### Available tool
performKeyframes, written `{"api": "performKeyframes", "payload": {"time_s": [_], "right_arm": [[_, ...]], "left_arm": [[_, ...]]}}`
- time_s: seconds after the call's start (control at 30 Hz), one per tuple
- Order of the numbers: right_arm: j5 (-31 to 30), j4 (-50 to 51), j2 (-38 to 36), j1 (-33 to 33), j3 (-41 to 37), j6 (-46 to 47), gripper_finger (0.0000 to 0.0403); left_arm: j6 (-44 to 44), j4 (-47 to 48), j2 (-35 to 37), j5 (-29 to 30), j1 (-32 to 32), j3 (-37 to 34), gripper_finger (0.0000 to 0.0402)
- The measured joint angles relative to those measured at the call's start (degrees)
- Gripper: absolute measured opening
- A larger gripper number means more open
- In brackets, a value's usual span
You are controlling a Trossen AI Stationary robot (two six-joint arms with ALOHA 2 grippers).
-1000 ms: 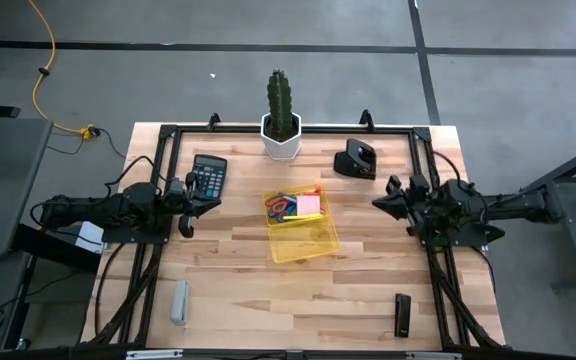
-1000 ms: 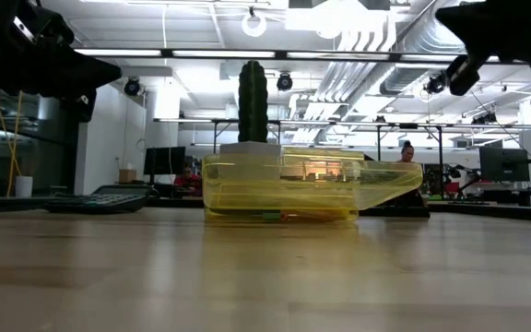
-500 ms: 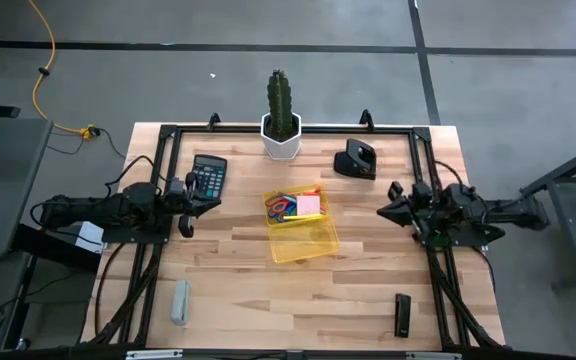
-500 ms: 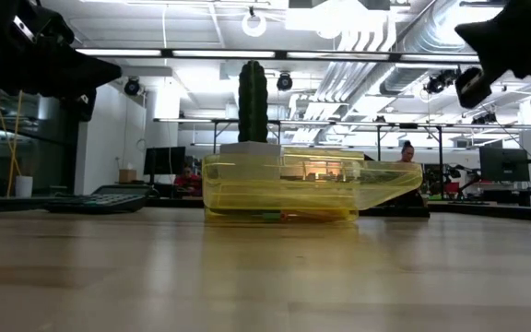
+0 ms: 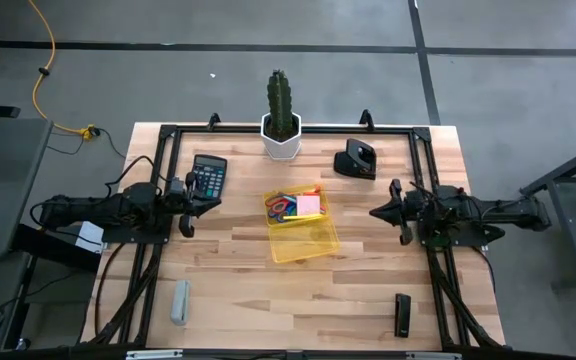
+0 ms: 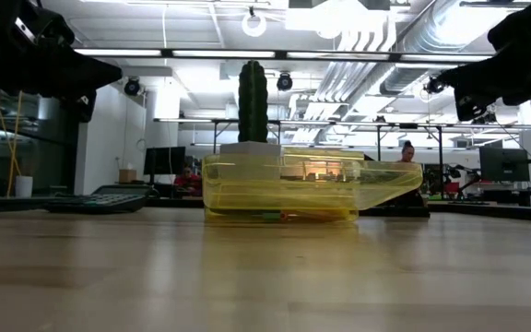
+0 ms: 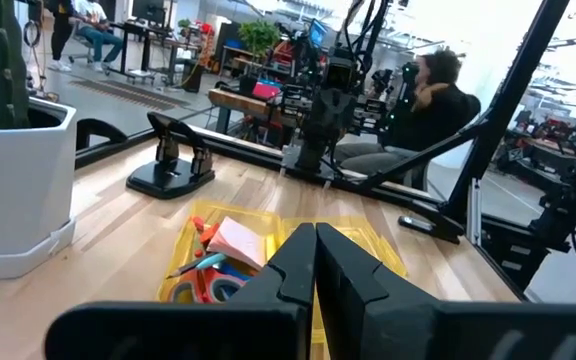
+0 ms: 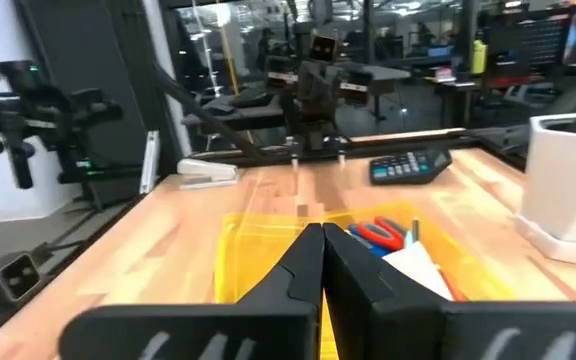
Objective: Pack school essentials
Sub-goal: Return to Home Position
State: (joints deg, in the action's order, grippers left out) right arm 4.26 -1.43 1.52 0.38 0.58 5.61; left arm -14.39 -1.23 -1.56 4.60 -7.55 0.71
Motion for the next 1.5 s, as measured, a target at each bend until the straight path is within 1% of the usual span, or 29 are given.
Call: {"api": "performKeyframes", "payload": {"time_s": [0.13,0.47,0.6,0.8,1.0,1.5], "right_arm": [[-1.3,0.2,0.0,0.0,0.0,0.0,0.0000],[-1.5,0.3,-0.2,0.0,0.0,8.0,0.0000],[-1.2,-0.8,-1.5,0.0,0.0,9.9,0.0000],[-0.9,-0.2,-1.5,0.0,0.0,10.0,0.0000],[-0.8,0.1,-0.8,0.0,0.0,9.8,0.0000],[-0.8,0.1,-0.8,0.0,-0.1,9.8,0.0000]], "left_arm": [[0.0,0.0,0.0,0.0,0.0,0.0,0.0001],[0.0,0.0,0.0,0.1,0.0,0.0,0.0001],[0.0,0.0,1.4,0.0,0.0,0.0,0.0001],[0.0,0.2,1.3,-0.3,0.3,0.0,0.0001],[0.0,0.2,1.3,-0.5,2.6,0.0,0.0001],[0.0,0.1,1.0,-0.5,2.7,0.0,0.0001]]}}
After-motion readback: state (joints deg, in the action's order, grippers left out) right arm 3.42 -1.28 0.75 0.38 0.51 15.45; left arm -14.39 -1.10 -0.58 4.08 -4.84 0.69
